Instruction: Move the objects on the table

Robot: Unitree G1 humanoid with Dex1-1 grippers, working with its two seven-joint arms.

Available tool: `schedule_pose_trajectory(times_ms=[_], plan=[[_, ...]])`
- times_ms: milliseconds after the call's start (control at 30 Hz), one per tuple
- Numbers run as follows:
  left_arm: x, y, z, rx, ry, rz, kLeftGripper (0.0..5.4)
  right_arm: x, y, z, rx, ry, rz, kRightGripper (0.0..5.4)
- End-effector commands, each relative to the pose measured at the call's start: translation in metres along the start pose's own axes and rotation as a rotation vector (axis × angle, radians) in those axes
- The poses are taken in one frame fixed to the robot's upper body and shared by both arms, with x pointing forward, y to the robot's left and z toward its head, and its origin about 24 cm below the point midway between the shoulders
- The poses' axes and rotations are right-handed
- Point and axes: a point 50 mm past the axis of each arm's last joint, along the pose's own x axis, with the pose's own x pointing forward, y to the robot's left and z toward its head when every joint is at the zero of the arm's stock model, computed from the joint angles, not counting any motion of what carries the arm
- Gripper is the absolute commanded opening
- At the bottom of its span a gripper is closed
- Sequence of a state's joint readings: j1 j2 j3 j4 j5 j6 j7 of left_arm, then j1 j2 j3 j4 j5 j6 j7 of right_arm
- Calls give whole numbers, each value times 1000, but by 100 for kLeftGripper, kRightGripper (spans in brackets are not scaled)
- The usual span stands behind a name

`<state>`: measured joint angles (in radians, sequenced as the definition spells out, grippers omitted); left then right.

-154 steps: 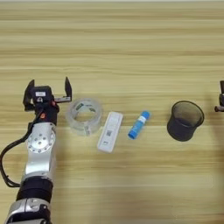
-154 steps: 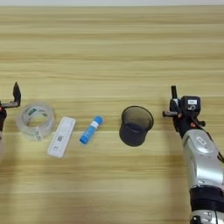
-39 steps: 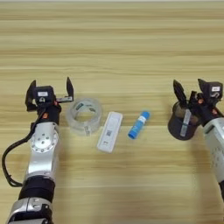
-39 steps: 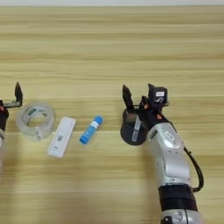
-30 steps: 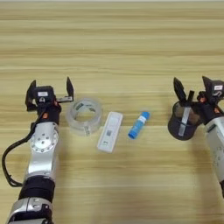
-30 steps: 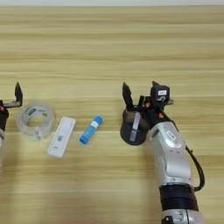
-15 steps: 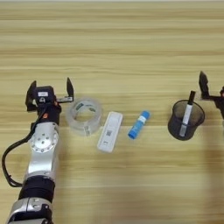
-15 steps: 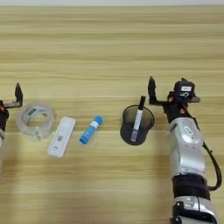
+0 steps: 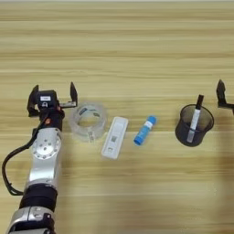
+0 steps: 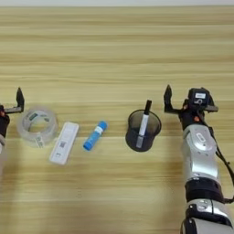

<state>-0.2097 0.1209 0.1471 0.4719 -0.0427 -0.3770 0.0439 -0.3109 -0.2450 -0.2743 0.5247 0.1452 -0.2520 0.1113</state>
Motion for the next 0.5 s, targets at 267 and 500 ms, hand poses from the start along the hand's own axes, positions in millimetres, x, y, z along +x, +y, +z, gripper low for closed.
schedule_pose_trajectory(times_ms=[267, 500], plan=[[-5, 7, 4, 58, 11, -45, 540, 0, 4, 1, -17, -6, -21, 538], [-19, 4, 17, 80, -1, -96, 540, -3, 8, -1, -14, 2, -18, 538]])
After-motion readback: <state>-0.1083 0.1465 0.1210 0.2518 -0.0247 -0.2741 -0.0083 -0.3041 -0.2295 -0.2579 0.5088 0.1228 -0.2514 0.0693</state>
